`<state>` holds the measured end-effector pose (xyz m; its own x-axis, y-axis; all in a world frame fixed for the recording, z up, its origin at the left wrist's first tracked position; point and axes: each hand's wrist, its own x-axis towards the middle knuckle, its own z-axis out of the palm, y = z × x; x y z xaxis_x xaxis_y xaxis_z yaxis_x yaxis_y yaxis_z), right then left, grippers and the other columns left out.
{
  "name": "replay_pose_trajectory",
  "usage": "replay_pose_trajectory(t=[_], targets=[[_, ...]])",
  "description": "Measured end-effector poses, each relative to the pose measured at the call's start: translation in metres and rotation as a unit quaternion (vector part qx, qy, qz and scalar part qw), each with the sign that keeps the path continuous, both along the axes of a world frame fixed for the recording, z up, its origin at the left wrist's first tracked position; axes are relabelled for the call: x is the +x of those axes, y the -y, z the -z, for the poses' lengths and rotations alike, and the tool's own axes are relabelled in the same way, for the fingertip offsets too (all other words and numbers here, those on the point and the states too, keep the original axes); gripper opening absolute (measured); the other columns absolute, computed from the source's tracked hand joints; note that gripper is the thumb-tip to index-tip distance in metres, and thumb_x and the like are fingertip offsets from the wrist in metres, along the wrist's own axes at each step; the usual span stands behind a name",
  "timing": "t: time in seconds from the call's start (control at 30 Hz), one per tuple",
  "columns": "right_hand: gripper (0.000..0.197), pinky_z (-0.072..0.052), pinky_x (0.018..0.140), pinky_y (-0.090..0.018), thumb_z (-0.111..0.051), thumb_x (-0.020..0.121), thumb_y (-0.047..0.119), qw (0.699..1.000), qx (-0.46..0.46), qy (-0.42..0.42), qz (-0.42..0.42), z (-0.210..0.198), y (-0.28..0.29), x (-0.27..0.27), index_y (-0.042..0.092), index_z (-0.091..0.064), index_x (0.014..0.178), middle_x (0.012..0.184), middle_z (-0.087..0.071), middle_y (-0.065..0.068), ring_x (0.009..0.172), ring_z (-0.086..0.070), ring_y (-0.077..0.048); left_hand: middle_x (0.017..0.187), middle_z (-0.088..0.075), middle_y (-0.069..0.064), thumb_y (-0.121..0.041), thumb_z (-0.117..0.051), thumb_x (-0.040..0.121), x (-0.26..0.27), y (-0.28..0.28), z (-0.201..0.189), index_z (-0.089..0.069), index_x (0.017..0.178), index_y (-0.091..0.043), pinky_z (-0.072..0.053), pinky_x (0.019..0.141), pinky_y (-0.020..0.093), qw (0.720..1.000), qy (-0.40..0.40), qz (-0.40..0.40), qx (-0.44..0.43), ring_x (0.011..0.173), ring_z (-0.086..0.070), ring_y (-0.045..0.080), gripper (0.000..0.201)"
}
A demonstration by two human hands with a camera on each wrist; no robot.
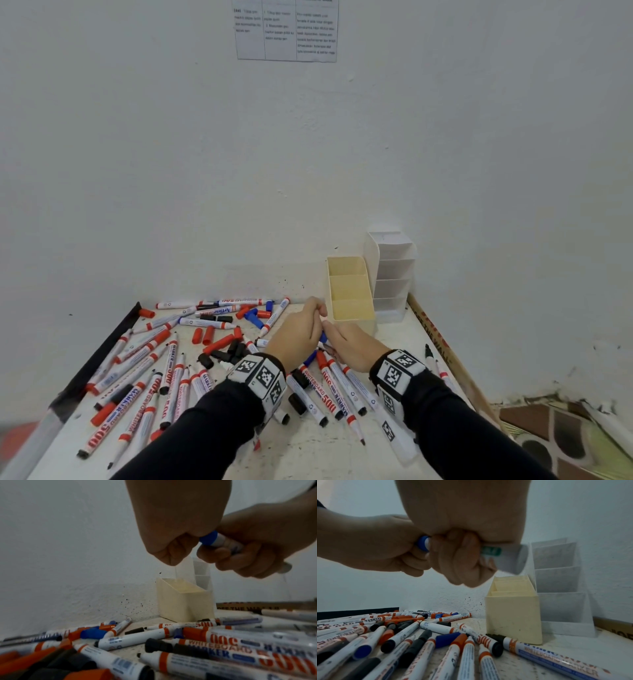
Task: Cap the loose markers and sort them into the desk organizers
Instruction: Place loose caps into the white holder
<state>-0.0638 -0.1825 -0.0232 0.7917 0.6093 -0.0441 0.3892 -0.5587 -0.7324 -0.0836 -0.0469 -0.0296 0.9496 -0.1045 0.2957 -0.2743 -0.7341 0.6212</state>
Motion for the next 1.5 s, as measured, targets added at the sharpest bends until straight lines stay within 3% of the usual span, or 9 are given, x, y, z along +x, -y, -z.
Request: replay_pose_trajectory(t=[0.23,0.33,0.47,0.6,0.73,0.83,1.17,1.3,1.5], targets=[[0.024,-0.031,0.042,-0.010,-0.036,0.099,0.027,0.999,0.036,0.006,0.033,-0.012,0.031,0.009,0.023,-0.052,0.080,0.064,-0.049,0.004,0.040,-0.042,0.002,0.058,-0.045,-0.002,-0.017,-0.029,0.100,0.002,0.033,-0.017,-0.034,0.113,-0.018,-0.030,0.046,0.016,0.984,-0.024,-0.024,-0.176,0.048,-0.040,0.010,0.013],[0.025,-0.032,0.050,-0.017,-0.033,0.099,0.026,0.992,0.015,0.003,0.126,-0.017,0.061,0.027,0.014,-0.054,0.092,0.070,-0.051,0.005,0.053,-0.043,-0.005,0.094,-0.056,0.006,-0.024,-0.029,0.100,0.012,0.067,-0.010,-0.033,0.128,-0.012,-0.037,0.073,0.024,0.963,-0.079,-0.066,-0.250,0.082,-0.053,0.017,0.030],[0.038,-0.029,0.057,-0.022,-0.029,0.094,0.040,0.955,0.085,0.015,0.285,-0.021,0.105,0.040,0.015,-0.046,0.072,0.066,-0.043,0.002,0.058,-0.037,-0.012,0.112,-0.063,0.015,-0.019,-0.040,0.095,0.026,0.114,0.023,-0.061,0.110,-0.003,-0.045,0.085,0.030,0.986,-0.165,-0.003,-0.016,0.100,-0.058,0.025,0.030],[0.057,-0.031,0.059,-0.030,-0.033,0.087,0.064,0.931,0.106,0.046,0.346,-0.026,0.129,0.034,0.017,-0.035,0.054,0.052,-0.040,0.002,0.054,-0.038,-0.018,0.128,-0.048,0.011,-0.022,-0.039,0.095,0.021,0.162,0.043,-0.055,0.123,-0.027,-0.034,0.103,0.043,0.956,-0.179,0.138,0.188,0.121,-0.038,0.030,0.033],[0.055,-0.029,0.052,-0.028,-0.044,0.083,0.047,0.910,0.203,-0.004,0.361,-0.030,0.139,0.036,0.019,-0.035,0.036,0.034,-0.035,0.008,0.042,-0.030,-0.015,0.128,-0.042,0.013,-0.022,-0.045,0.091,0.021,0.191,0.053,-0.044,0.130,-0.032,-0.027,0.103,0.048,0.920,-0.164,0.142,0.327,0.122,-0.034,0.034,0.041],[0.042,-0.025,0.042,-0.024,-0.040,0.086,0.040,0.880,0.319,-0.040,0.349,-0.030,0.137,0.040,0.018,-0.037,0.050,0.045,-0.031,0.001,0.038,-0.024,-0.012,0.127,-0.044,0.013,-0.026,-0.044,0.091,0.028,0.191,0.058,-0.045,0.128,-0.020,-0.032,0.101,0.046,0.920,-0.171,0.104,0.338,0.121,-0.037,0.034,0.037],[0.006,-0.041,0.062,-0.009,-0.054,0.091,0.016,0.868,0.340,0.174,0.318,-0.031,0.120,0.071,0.020,-0.052,0.093,0.081,-0.054,0.005,0.073,-0.050,-0.009,0.108,-0.053,0.005,-0.006,-0.042,0.087,0.042,0.147,0.055,-0.048,0.085,-0.020,-0.048,0.087,0.031,0.973,-0.210,-0.006,0.100,0.096,-0.056,0.023,0.016],[0.010,-0.047,0.073,-0.020,-0.052,0.092,0.012,0.833,0.355,0.260,0.335,-0.042,0.104,0.082,0.019,-0.048,0.096,0.082,-0.056,0.010,0.079,-0.058,-0.017,0.104,-0.051,0.002,-0.006,-0.049,0.083,0.047,0.128,0.051,-0.045,0.100,-0.019,-0.049,0.080,0.029,0.971,-0.236,-0.010,0.023,0.088,-0.054,0.019,0.022],[0.010,-0.038,0.070,-0.001,-0.044,0.094,0.006,0.793,0.352,0.353,0.350,-0.046,0.086,0.086,0.003,-0.049,0.101,0.092,-0.054,-0.010,0.079,-0.052,-0.017,0.111,-0.060,0.011,-0.015,-0.055,0.084,0.044,0.101,0.046,-0.045,0.120,-0.018,-0.053,0.078,0.031,0.959,-0.266,-0.046,-0.085,0.094,-0.062,0.024,0.037]])
